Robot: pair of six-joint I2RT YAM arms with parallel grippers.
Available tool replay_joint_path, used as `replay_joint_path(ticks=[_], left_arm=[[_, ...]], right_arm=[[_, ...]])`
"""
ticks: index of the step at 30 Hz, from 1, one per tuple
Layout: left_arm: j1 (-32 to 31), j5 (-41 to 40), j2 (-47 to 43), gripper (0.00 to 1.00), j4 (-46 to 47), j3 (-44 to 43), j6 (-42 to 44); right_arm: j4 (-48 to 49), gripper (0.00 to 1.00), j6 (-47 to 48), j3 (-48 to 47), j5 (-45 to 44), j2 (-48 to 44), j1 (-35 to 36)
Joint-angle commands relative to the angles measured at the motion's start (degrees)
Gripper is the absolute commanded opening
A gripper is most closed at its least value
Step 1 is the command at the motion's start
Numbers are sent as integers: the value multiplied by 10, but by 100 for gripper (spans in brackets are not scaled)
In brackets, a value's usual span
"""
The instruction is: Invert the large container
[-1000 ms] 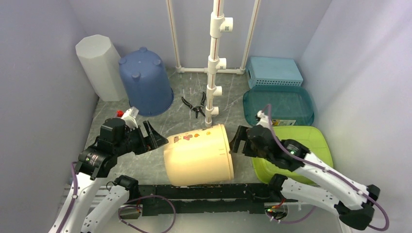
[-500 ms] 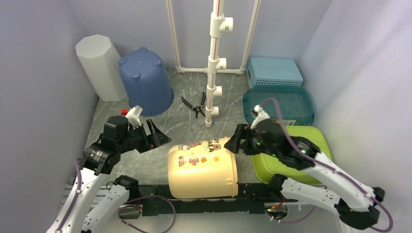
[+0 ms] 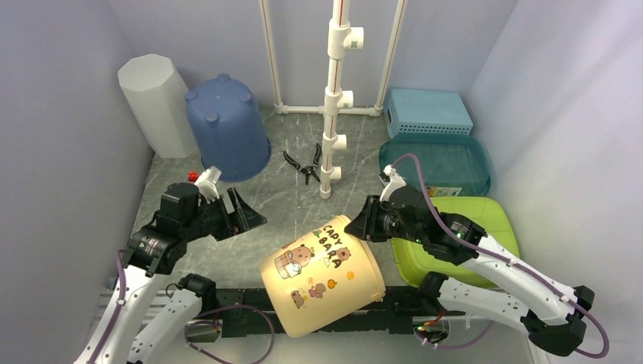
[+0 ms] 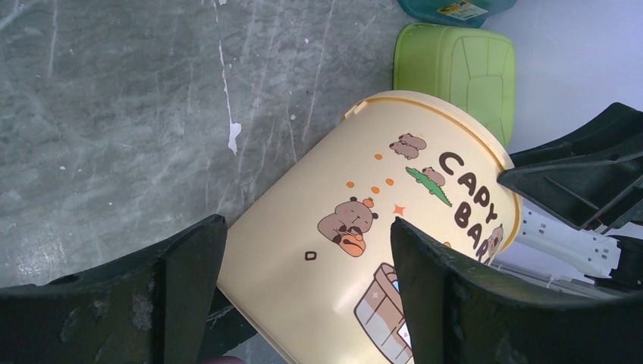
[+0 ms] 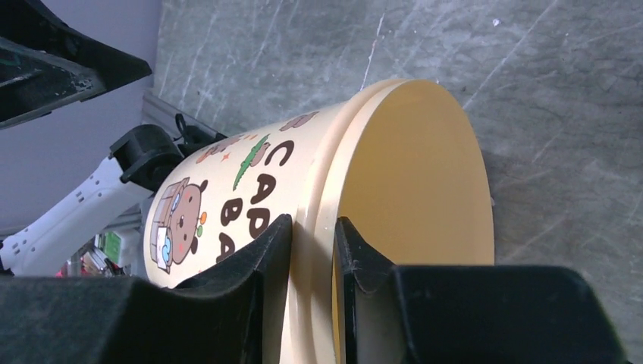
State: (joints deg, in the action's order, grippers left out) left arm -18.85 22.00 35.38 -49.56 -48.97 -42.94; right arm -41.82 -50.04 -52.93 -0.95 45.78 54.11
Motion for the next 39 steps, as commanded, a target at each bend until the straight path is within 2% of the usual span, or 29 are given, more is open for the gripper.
replay_joint_path(ticks=[1, 7, 14, 25, 31, 35, 39], left_arm=[[0, 0, 5, 84, 10, -10, 1], [0, -7, -1, 84, -1, -15, 2], [-1, -5, -16, 84, 5, -6, -18], [0, -33, -57, 86, -54, -25, -21], [0, -7, -60, 86, -24, -14, -35], [0, -3, -60, 86, 2, 1, -46], [-1, 10, -86, 86, 61, 52, -96]], right_arm=[[19, 23, 3, 29, 4, -15, 2], [36, 12, -8, 40, 2, -25, 3], [88, 4, -55, 61, -48, -31, 1], [143, 3, -110, 47, -117, -41, -23], [144, 3, -160, 48, -156, -40, -48], [174, 4, -235, 95, -192, -57, -64], [207, 7, -275, 140, -180, -59, -64]])
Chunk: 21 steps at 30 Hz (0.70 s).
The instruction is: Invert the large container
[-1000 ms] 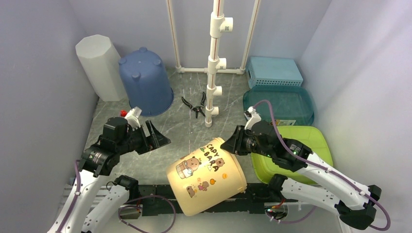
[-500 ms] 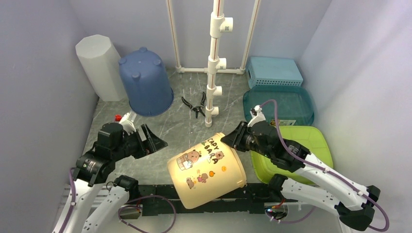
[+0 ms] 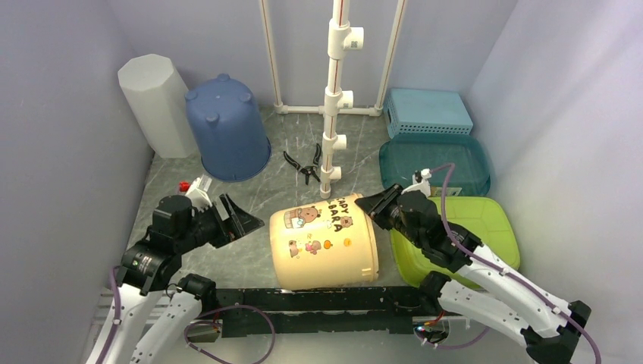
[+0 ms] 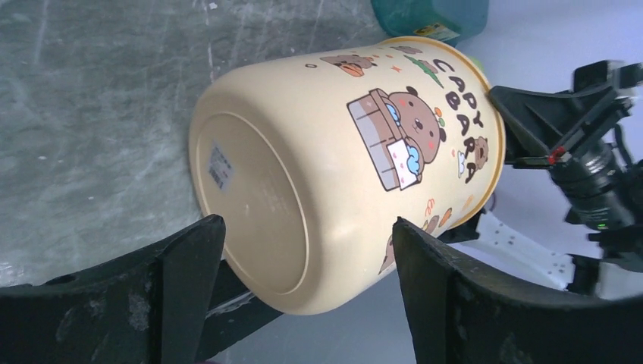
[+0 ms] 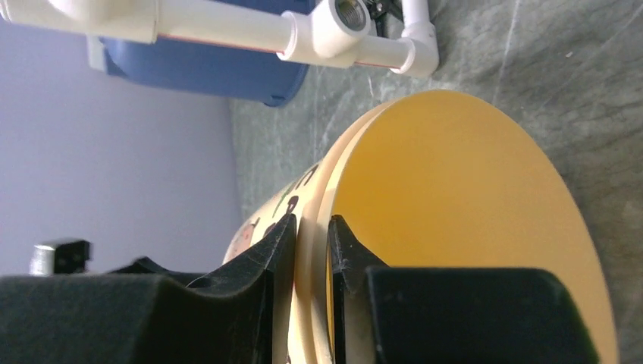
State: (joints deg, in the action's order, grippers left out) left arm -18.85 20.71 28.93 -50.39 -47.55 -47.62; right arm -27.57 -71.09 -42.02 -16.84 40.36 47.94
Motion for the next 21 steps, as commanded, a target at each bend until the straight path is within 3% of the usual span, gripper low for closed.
replay_joint_path(ticks=[1, 6, 15, 21], left_arm=[[0, 29, -30, 87, 85, 52, -67], [0, 39, -51, 88, 115, 91, -103], [0, 57, 10, 89, 111, 43, -57], [-1, 82, 37, 89, 122, 45, -43]], right_arm=[[66, 9, -63, 37, -12, -4, -2], [15, 22, 9, 21, 12, -1, -3], [-124, 75, 148, -58, 32, -8, -3], [-233, 79, 256, -119, 97, -11, -3]])
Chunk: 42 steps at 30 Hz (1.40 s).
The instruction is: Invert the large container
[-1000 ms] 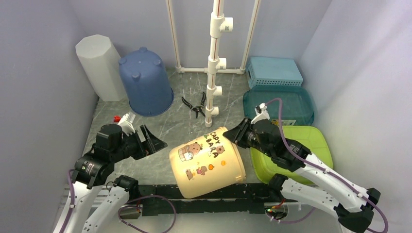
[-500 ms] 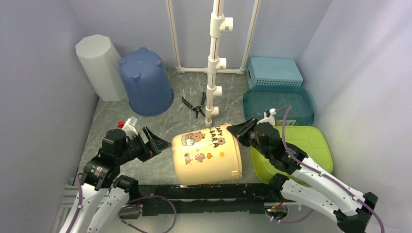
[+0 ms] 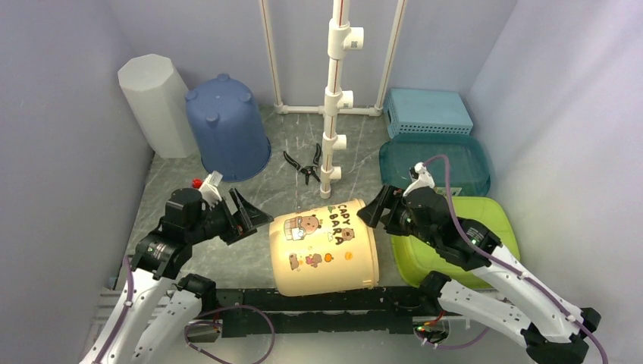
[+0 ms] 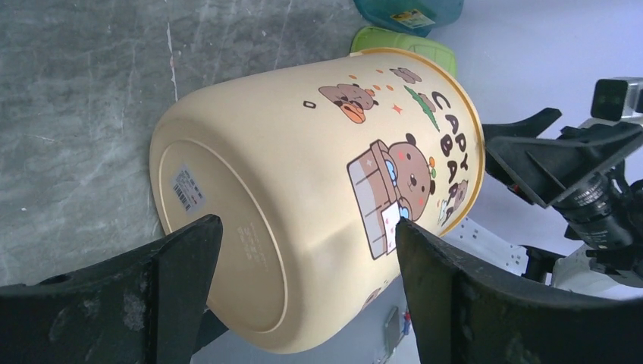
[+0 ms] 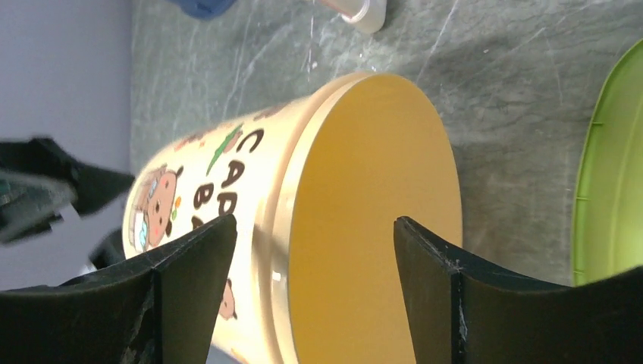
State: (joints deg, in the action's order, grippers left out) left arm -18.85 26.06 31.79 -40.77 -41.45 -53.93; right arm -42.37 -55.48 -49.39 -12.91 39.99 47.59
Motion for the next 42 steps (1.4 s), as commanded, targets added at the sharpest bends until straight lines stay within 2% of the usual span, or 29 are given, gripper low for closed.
replay_joint_path(ticks=[1, 4, 7, 14, 19, 23, 25, 29, 33, 39, 42], left_arm=[[-1, 27, 8, 89, 25, -15, 21], [0, 28, 9, 89, 38, -9, 20], [0, 30, 12, 89, 47, -9, 21], [0, 23, 22, 88, 15, -36, 41], [0, 6, 9, 89, -16, -46, 41], [0, -5, -3, 89, -30, -45, 36], [0, -9, -9, 89, -36, -47, 35], [0, -21, -15, 89, -48, -55, 37], [0, -29, -13, 89, -56, -65, 45], [0, -26, -2, 89, -57, -72, 54], [0, -34, 4, 89, -71, -73, 64]], right_arm=[[-98, 78, 117, -50, 84, -5, 0], [-112, 70, 153, -44, 175, 3, 0], [-80, 57, 158, -17, 234, 7, 0], [-31, 20, 137, -7, 199, 16, 0], [33, 0, 70, 9, 154, 24, 0], [93, 0, -41, 43, 100, 4, 0], [156, 0, -101, 78, 85, -24, 0], [212, 0, -175, 126, 33, -62, 0], [233, 0, -166, 120, 47, -29, 0], [285, 0, -148, 126, 163, 55, 0], [267, 6, -126, 123, 185, 68, 1]])
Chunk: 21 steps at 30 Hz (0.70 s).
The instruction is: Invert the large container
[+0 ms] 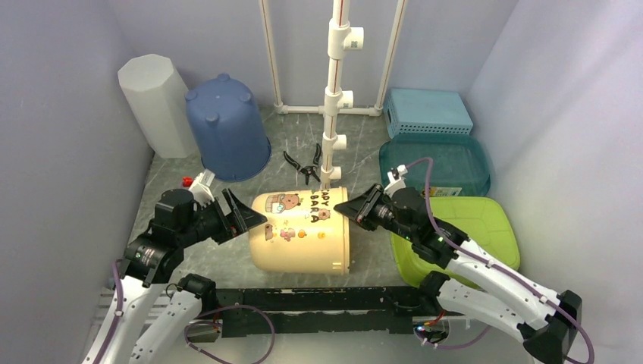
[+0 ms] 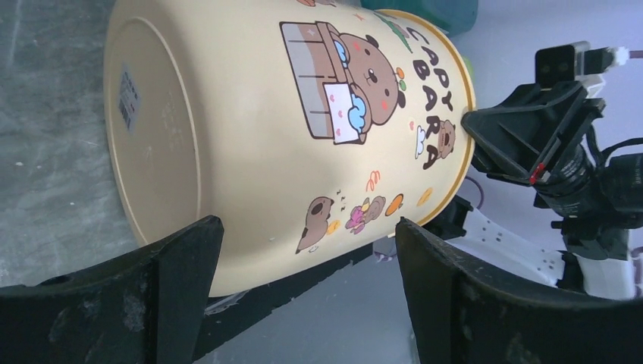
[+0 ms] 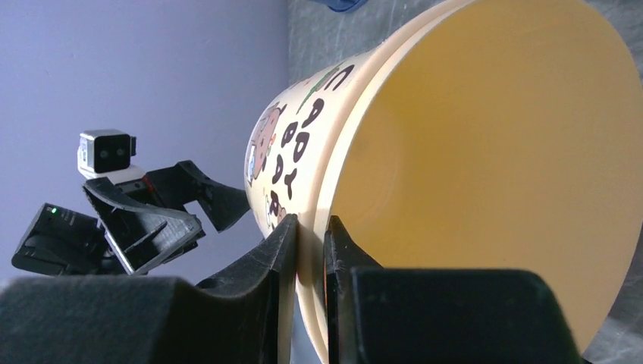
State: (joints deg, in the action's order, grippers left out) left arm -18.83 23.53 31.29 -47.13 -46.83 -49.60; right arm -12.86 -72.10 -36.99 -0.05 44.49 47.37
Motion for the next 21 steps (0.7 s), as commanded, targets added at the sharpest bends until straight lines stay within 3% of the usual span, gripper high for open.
replay_joint_path(ticks=[1, 4, 7, 13, 17, 21], left_arm=[[-1, -14, 11, 89, -13, -19, 23], [-1, -19, 16, 89, -24, -13, 28], [-1, -11, 20, 89, -10, 0, 27], [-1, 13, 43, 88, 12, 15, 38], [-1, 9, 54, 87, -3, 18, 55], [-1, 16, 57, 87, 6, 27, 54]], right_arm=[[-48, 9, 52, -6, 50, 22, 3], [-114, 21, 101, -31, 27, 4, 3], [-171, 48, 147, -55, 7, -19, 2], [-268, 68, 214, -98, 23, -32, 2], [-334, 67, 261, -127, 56, -35, 2], [-353, 46, 285, -137, 94, -38, 3]])
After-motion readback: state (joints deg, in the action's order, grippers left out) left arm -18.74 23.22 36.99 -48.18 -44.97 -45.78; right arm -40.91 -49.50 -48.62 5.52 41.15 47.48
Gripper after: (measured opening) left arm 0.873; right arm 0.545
